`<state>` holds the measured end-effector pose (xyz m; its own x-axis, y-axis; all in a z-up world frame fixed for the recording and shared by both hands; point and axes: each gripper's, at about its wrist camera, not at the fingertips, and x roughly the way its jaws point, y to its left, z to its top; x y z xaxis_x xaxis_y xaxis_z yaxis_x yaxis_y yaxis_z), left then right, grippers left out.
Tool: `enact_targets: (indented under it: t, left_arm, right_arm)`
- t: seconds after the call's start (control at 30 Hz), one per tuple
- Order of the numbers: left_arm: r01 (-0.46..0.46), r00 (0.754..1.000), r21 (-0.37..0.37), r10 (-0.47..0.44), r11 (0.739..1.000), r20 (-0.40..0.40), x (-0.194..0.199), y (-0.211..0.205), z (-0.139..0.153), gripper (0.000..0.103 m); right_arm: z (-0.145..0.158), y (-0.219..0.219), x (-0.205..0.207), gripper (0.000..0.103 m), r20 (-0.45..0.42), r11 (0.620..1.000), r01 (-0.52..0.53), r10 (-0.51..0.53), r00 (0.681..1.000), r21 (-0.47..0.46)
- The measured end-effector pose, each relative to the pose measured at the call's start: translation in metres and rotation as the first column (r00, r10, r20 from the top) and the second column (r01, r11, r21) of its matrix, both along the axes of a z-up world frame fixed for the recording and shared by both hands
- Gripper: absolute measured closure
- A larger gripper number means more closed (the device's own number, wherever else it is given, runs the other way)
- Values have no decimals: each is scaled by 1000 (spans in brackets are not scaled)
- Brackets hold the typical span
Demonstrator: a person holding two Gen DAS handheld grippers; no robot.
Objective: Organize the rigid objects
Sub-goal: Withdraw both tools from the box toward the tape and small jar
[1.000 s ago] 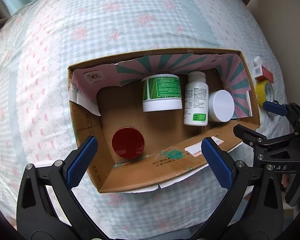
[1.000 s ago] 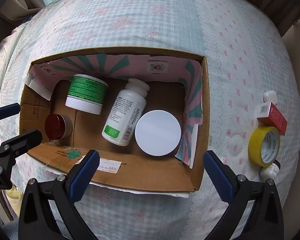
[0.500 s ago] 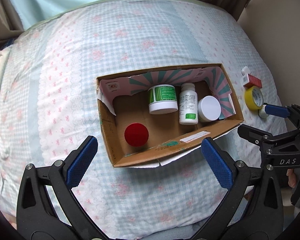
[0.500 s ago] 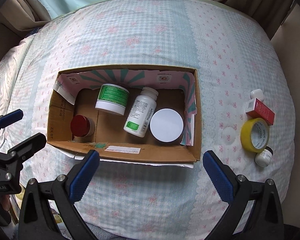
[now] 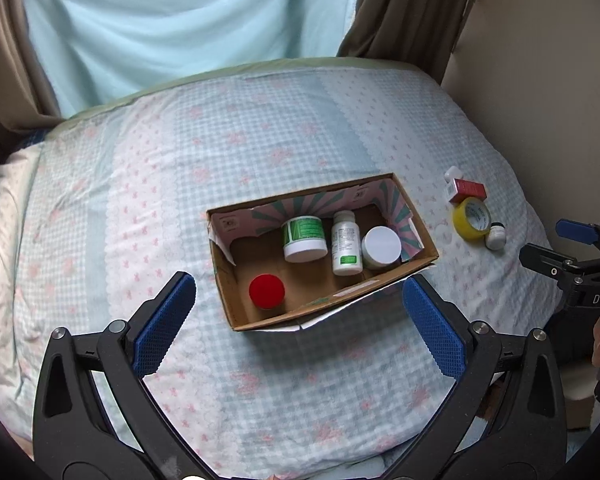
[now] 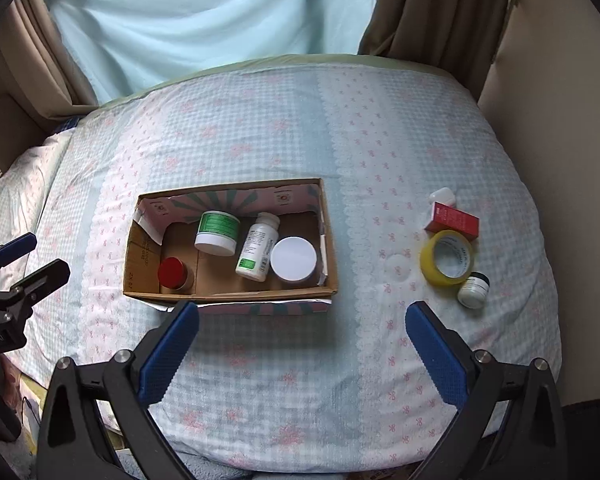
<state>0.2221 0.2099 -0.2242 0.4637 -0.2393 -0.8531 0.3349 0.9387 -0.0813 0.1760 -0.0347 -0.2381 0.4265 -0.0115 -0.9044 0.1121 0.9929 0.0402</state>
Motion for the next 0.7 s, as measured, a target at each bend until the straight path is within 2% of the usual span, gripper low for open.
enact_targets:
  t: [0.17,0.37,0.53,0.7]
  left_arm:
    - [82,995,-15,-81,996,61,-20,-25,19,0]
    - [195,977,-6,-194,981,87,-40,-70,29,0]
    - [293,954,39,-295,955,62,-49,-128,17,0]
    - [368,927,114,-374,923,34,-56,-195,-3,0]
  right_arm:
    - [16,-36,-38,0,29,998,61,-60,998,-34]
    - [21,-81,-77,0,49,997,45,-43,998,-54]
    - [11,-117,-89,0,28,994,-27,30,999,-104]
    - [-4,-152,-86,0,5,978,-174,176,984,-119]
